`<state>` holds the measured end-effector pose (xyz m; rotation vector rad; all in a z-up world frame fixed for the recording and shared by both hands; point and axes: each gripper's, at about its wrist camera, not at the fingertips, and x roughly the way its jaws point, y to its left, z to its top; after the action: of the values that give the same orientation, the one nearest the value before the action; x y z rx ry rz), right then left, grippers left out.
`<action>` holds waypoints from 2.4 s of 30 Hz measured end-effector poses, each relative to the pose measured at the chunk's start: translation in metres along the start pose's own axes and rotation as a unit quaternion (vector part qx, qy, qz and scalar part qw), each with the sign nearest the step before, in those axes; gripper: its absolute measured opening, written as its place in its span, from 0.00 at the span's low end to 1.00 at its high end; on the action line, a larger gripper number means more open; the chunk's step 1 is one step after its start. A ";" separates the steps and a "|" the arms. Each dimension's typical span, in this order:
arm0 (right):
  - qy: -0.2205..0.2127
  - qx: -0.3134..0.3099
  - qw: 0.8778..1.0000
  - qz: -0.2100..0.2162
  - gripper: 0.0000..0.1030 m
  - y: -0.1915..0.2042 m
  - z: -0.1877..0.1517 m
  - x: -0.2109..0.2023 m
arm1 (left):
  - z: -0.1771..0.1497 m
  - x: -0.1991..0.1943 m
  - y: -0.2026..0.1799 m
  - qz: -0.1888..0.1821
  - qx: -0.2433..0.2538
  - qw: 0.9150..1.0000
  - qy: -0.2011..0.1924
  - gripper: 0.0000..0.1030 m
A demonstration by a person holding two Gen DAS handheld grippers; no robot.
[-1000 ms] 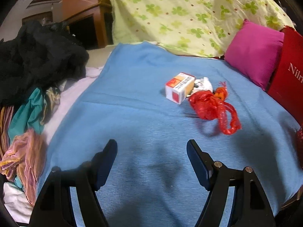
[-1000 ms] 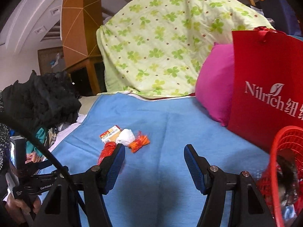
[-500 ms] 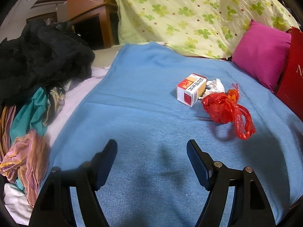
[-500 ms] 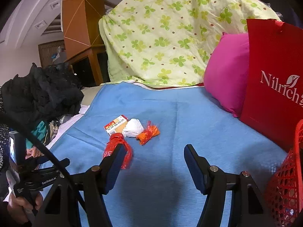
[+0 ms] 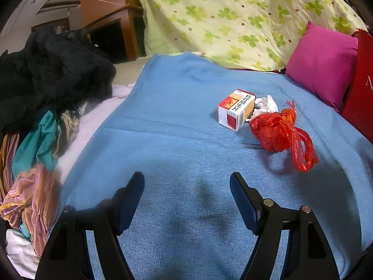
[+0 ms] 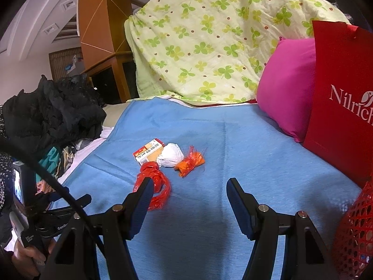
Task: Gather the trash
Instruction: 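Move both tools back over the orange box and remaining bags, then grasp the orange plastic bag with the right gripper while the left gripper approaches the red plastic bag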
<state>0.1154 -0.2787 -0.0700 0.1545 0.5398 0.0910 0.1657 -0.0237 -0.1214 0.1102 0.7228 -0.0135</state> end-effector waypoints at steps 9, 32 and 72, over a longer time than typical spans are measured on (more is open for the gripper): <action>0.008 0.004 1.000 0.005 0.66 0.003 -0.001 0.007 | 0.001 0.003 -0.005 -0.005 0.008 1.000 0.000 0.74; 0.043 0.046 0.998 0.011 0.66 0.003 0.003 0.037 | 0.008 0.020 -0.015 -0.021 0.015 1.000 0.007 0.74; 0.160 0.175 0.971 0.035 0.46 -0.038 0.032 0.213 | 0.059 0.070 -0.022 -0.103 -0.077 0.992 -0.004 0.74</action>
<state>0.3159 -0.2927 -0.1566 0.5095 0.8716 0.0893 0.2559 -0.0503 -0.1264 -0.1117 0.7230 -0.1549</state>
